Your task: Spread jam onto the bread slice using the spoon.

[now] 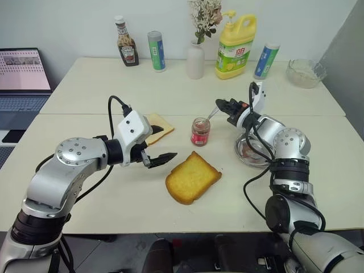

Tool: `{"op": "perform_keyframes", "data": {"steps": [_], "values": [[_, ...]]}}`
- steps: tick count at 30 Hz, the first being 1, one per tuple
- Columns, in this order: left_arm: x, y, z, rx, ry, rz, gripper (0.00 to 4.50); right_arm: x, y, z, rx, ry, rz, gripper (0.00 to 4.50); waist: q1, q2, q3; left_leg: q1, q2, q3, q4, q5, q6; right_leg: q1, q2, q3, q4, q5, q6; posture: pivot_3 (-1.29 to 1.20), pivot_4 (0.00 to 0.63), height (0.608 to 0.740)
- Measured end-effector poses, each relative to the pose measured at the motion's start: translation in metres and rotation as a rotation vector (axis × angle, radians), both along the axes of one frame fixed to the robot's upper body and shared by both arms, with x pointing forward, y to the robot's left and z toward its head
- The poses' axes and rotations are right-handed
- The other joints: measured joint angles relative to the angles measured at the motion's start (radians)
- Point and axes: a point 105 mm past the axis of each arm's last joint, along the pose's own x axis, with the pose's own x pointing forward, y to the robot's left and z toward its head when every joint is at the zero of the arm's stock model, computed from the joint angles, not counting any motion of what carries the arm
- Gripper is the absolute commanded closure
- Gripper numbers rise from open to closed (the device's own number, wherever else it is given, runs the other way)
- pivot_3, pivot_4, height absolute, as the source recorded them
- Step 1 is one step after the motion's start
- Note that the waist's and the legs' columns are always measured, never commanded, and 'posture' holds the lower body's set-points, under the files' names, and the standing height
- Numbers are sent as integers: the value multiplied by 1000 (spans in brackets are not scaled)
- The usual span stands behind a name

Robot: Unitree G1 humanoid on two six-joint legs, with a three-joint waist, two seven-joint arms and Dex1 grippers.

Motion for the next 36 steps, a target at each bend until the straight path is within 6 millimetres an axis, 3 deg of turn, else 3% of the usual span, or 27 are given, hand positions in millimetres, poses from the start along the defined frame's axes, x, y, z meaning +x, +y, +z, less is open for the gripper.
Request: {"op": "perform_keyframes", "data": {"steps": [5, 9, 16, 22, 29, 36], "values": [[0, 0, 0, 0, 0, 1, 0, -20, 26, 19, -205, -252, 86, 4443, -2, 0, 0, -1, 0, 0, 0, 0, 0, -1, 0, 0, 0, 0, 0, 0, 150, 740], [1, 0, 0, -1, 1, 2, 0, -32, 44, 21, -361, -418, 136, 4443, -2, 0, 0, -1, 0, 0, 0, 0, 0, -1, 0, 0, 0, 0, 0, 0, 150, 740], [2, 2, -1, -3, 6, 10, 0, -40, 49, 19, -615, -662, 171, 4443, -1, 0, 0, -1, 0, 0, 0, 0, 0, -1, 0, 0, 0, 0, 0, 0, 150, 740], [2, 2, -1, -5, 5, 9, 0, -38, 48, 16, -688, -750, 172, 4443, 1, 0, 0, -1, 0, 0, 0, 0, 0, -1, 0, 0, 0, 0, 0, 0, 150, 740], [3, 1, 1, -9, -1, 6, 0, -37, 50, -6, -783, -780, 211, 4443, 1, 0, 0, -1, 0, 0, 0, 0, 0, -1, 0, 0, 0, 0, 0, 0, 150, 740], [3, 0, 2, -10, -9, 2, 0, -38, 54, -12, -856, -837, 232, 4443, 2, 0, 0, -1, 0, 0, 0, 0, 0, -1, 0, 0, 1, 0, 0, 0, 150, 740]]}}
